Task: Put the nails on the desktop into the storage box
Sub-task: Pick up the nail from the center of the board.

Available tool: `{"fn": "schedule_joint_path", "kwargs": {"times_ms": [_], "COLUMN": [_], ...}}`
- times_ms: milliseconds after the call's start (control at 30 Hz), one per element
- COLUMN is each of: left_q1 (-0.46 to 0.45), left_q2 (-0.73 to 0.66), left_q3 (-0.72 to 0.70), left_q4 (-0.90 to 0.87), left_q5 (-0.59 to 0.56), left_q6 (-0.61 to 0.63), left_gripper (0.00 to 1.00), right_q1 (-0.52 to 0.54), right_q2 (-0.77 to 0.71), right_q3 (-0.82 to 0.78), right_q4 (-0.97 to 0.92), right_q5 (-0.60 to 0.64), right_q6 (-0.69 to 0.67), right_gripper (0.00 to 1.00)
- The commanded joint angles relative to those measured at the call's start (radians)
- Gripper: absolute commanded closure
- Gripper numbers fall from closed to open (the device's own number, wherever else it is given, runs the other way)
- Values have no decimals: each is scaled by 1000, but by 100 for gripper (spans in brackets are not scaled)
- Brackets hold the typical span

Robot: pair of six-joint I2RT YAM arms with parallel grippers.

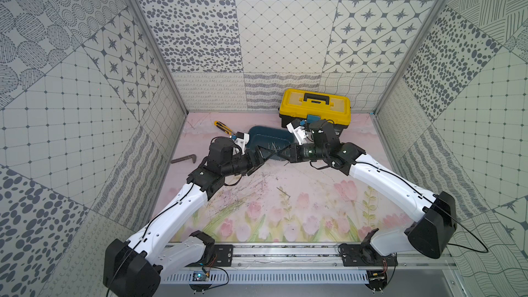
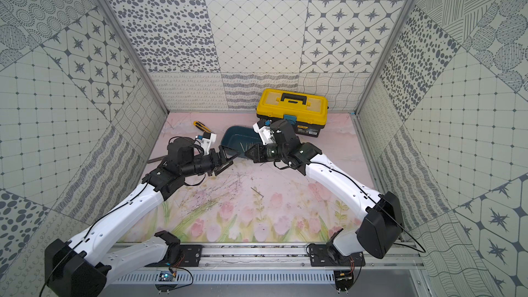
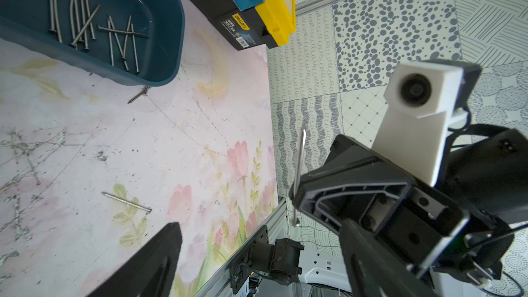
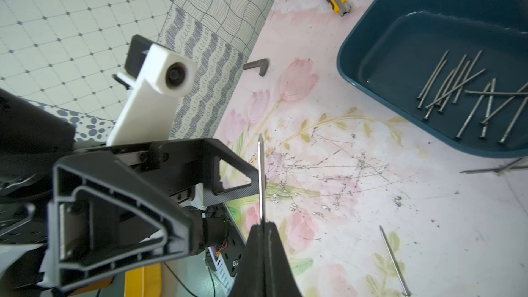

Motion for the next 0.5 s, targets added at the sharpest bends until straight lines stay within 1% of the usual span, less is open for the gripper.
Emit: {"fn": "schedule_joint_path", "kwargs": {"times_ms": [0,200,267,333,467], "left_q1": [-1,0,0,0,0], "left_q2": [40,75,86,92,102], "left_q3": [25,46,54,58,59], "left_q4": [235,279,278,276,263], "left_q5": [57,76,82,84,97], "left_q6": [-105,-126,-124,-125,-125], "left_gripper": [12,23,29,38,49], "right_q1": [-1,0,1,1,0], "right_q2": [-30,-52,-58,-64,-65], "right_q3": [-29,-47,-62,-70,-65], "right_q4": [98,107,116,118,119], "right_q5": [-72,-86,-86,-76,-75], "right_q6": [100,116,126,127,125], "right_gripper": [100,100,100,100,100]}}
